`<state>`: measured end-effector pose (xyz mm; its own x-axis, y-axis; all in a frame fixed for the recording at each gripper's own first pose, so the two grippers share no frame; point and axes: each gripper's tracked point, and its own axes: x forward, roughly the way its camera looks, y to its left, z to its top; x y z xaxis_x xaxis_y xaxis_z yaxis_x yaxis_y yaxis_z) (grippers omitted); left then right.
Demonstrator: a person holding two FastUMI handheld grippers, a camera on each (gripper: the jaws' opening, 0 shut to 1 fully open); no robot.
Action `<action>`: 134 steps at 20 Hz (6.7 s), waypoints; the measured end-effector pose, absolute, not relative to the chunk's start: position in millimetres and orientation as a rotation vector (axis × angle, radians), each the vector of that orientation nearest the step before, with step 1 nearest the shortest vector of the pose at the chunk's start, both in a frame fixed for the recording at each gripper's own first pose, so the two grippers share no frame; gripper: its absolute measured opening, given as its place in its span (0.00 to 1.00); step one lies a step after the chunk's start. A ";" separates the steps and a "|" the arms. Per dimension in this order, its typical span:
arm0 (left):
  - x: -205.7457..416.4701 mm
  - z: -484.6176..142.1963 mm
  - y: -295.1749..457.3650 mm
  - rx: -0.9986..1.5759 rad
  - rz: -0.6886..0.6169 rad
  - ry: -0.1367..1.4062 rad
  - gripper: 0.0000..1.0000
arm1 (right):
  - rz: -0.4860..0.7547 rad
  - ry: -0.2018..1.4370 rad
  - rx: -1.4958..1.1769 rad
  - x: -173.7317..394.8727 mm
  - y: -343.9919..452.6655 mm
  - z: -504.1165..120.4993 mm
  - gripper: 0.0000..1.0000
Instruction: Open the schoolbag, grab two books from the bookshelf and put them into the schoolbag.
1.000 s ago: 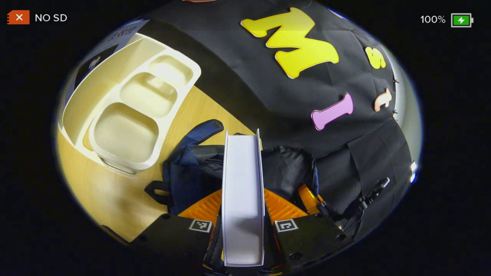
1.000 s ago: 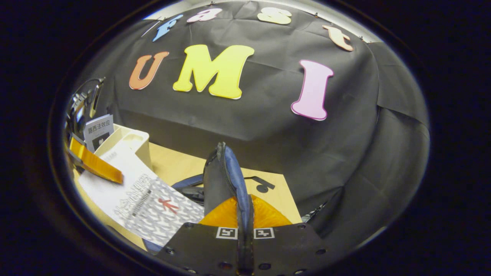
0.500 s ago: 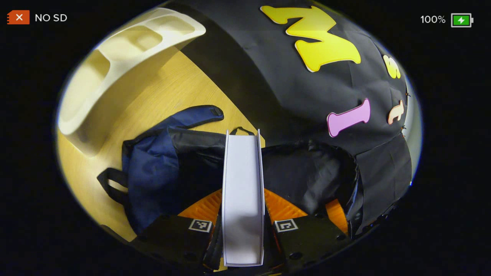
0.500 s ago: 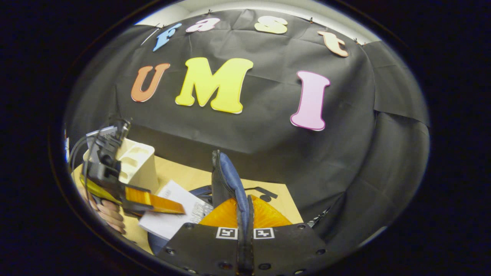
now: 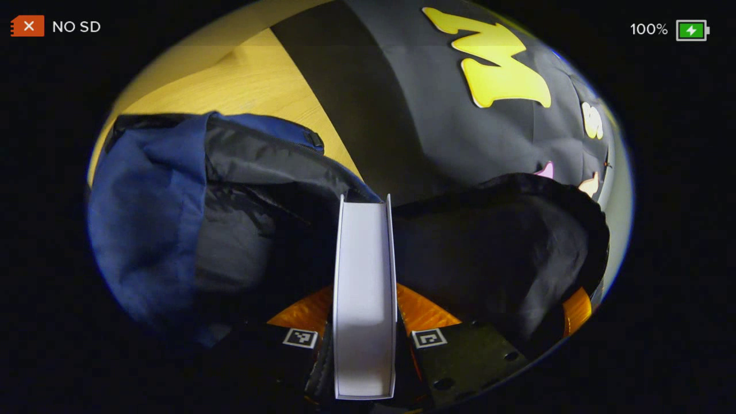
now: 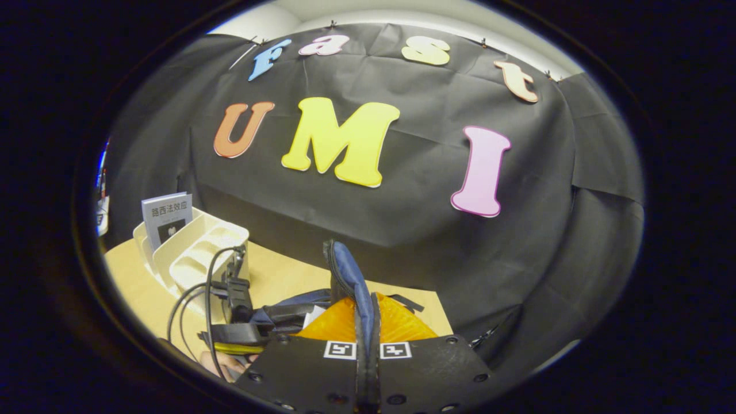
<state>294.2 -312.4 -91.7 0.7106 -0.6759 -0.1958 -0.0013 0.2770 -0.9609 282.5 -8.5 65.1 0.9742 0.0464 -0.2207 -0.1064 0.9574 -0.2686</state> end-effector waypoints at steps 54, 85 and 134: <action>211.8 96.1 130.6 -0.103 0.034 0.219 0.97 | 0.120 0.231 -0.262 253.0 -19.6 -1.4 0.01; 334.1 -19.9 197.7 -0.003 0.048 0.905 0.53 | 0.114 0.237 -0.217 234.3 -22.2 -28.1 0.00; 99.6 19.5 48.0 -0.364 -0.346 0.679 0.45 | 0.107 0.323 -0.274 247.3 -11.8 -47.6 0.01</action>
<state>99.6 48.0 19.5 0.7262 -0.4228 -0.5420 0.1901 0.8812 -0.4328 247.3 -11.8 -47.6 0.9432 0.0602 -0.3268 -0.1472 0.9573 -0.2487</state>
